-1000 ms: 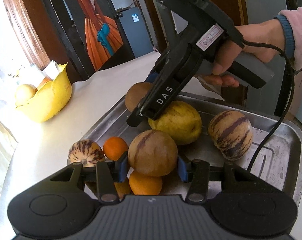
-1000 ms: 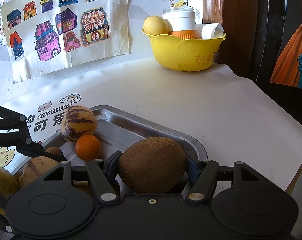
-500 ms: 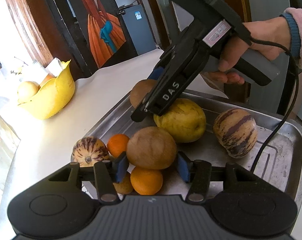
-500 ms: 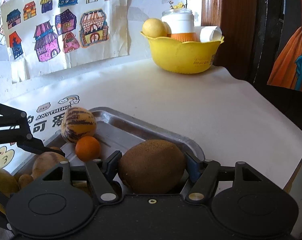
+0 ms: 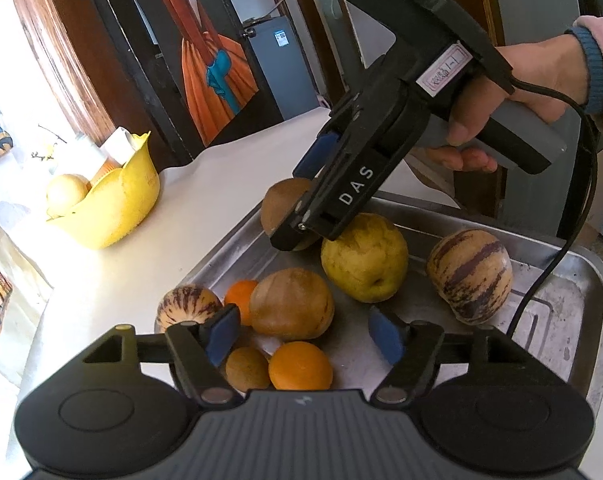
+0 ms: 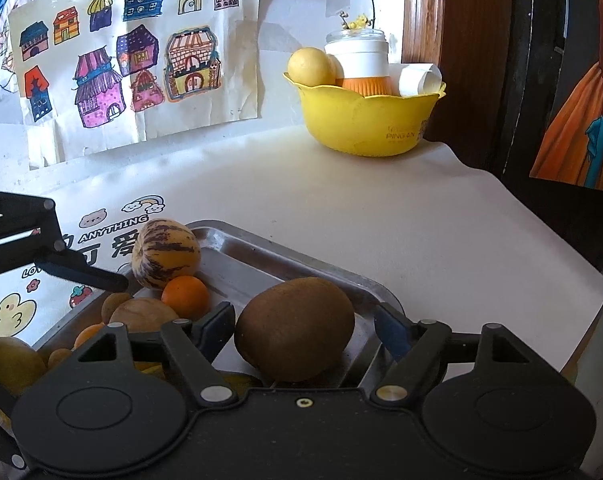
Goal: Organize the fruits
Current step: 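Open the left gripper to release the brown fruit while the right gripper releases the kiwi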
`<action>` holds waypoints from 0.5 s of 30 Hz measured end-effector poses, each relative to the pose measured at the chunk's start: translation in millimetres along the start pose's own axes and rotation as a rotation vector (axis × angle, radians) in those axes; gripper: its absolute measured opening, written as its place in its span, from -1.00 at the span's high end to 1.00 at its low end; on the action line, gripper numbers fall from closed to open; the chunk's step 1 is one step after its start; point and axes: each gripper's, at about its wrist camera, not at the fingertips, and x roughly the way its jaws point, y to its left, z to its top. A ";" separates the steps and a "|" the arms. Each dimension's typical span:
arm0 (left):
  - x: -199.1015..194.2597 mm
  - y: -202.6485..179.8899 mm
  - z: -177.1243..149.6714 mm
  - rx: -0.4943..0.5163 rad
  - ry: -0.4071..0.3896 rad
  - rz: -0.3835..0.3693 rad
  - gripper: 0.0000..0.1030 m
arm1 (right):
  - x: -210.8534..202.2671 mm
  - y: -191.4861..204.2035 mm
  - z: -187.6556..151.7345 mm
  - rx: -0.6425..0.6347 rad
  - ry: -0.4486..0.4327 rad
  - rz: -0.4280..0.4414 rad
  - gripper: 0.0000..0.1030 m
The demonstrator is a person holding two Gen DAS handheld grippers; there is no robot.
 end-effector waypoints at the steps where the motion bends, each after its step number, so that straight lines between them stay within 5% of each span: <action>1: -0.6 0.5 0.4 -0.001 -0.001 0.002 -0.50 | -1.1 0.5 0.3 -0.004 -0.002 -0.002 -0.54; 15: -15.0 4.2 1.3 -0.026 -0.020 0.035 -0.67 | -15.1 3.1 2.7 -0.010 -0.027 -0.022 -0.65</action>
